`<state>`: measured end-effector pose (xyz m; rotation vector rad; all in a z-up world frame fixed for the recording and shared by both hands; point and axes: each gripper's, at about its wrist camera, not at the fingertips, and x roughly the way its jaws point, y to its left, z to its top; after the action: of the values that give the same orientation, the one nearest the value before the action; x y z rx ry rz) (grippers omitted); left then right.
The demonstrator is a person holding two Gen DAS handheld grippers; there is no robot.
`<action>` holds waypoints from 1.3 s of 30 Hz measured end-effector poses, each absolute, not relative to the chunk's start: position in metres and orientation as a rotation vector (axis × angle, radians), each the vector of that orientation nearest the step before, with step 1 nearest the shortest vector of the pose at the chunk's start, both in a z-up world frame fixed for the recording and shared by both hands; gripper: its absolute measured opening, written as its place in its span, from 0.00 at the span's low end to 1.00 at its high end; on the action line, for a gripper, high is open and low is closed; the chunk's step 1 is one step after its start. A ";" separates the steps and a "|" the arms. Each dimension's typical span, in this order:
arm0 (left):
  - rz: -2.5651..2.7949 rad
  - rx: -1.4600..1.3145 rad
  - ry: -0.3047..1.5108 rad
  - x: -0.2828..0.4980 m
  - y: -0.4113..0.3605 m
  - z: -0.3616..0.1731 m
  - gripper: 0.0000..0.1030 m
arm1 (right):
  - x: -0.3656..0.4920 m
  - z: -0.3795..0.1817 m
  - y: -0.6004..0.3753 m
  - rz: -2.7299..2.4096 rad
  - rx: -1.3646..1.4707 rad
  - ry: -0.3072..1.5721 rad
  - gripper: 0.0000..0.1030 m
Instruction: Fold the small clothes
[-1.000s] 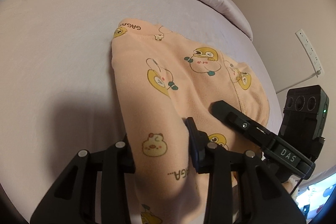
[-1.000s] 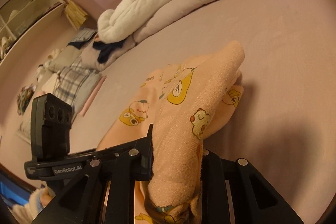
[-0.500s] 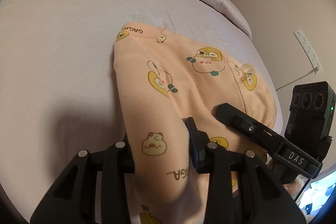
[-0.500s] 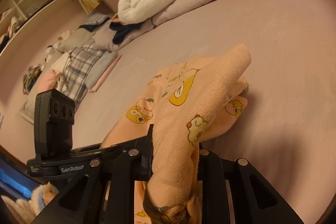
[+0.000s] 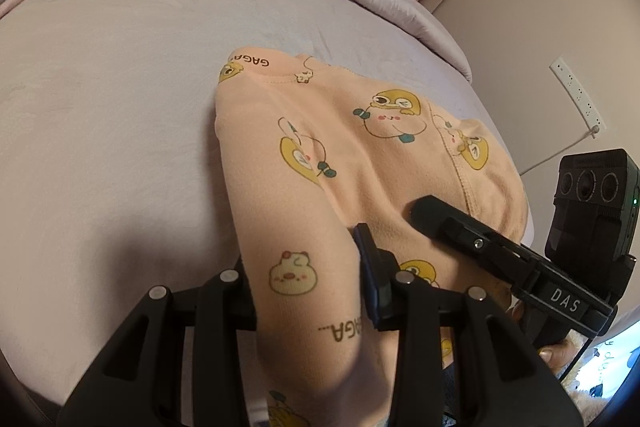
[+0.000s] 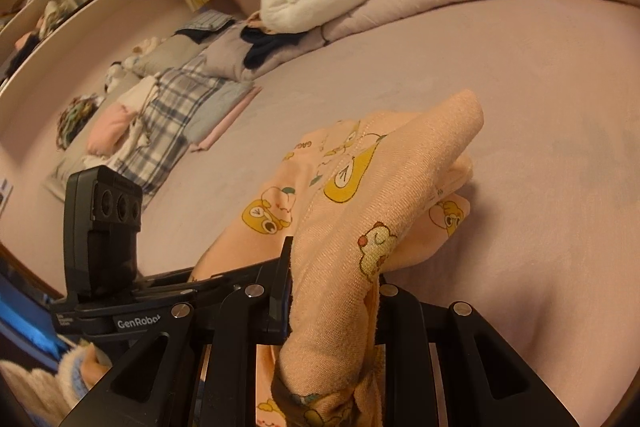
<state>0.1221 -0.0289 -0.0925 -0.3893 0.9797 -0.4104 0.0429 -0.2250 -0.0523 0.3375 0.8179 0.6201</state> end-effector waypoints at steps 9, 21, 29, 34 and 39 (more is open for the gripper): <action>-0.385 -0.431 0.926 0.115 -0.016 -0.083 0.36 | 0.031 -0.038 -0.202 0.668 0.277 0.783 0.23; -0.370 -0.439 0.886 0.108 -0.001 -0.077 0.35 | 0.019 -0.032 -0.190 0.689 0.218 0.751 0.23; -0.353 -0.475 0.872 0.074 0.017 -0.077 0.35 | 0.020 -0.030 -0.177 0.711 0.190 0.752 0.23; -0.339 -0.496 0.872 0.070 0.025 -0.076 0.34 | 0.022 -0.029 -0.168 0.724 0.172 0.755 0.23; -0.330 -0.519 0.877 0.065 0.031 -0.079 0.34 | 0.025 -0.030 -0.161 0.733 0.157 0.768 0.23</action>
<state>0.0655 0.0311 -0.0786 -0.5185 0.8766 -0.3301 0.0252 -0.1606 -0.0301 0.1566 0.7677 0.7326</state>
